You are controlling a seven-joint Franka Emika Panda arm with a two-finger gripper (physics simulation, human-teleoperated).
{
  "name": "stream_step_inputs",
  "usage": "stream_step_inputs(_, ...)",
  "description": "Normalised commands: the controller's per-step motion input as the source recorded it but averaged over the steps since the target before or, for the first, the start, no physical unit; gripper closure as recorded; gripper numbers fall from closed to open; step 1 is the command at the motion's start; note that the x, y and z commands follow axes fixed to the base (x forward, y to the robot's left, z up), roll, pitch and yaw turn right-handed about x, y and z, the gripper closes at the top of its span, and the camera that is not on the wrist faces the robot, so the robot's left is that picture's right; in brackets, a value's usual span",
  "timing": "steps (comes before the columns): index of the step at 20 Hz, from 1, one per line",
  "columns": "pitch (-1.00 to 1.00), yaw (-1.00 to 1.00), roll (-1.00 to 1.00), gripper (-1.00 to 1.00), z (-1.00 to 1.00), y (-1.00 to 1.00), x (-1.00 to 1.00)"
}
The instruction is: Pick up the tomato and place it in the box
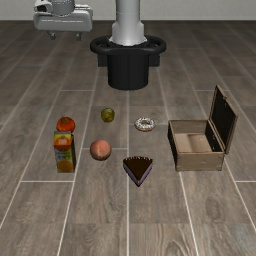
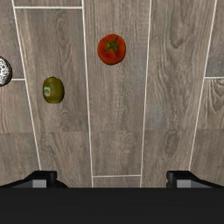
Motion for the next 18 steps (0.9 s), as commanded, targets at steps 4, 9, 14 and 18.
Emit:
stream_step_inputs(4,0.0,0.0,0.0,-1.0,0.0,0.0,1.0)
stream_step_inputs(9,0.0,0.0,0.0,-1.0,0.0,0.0,1.0)
stream_step_inputs(14,0.0,0.0,0.0,-1.0,-0.6,-0.2,0.2)
stream_step_inputs(18,0.0,0.0,0.0,-1.0,-1.0,0.0,0.0)
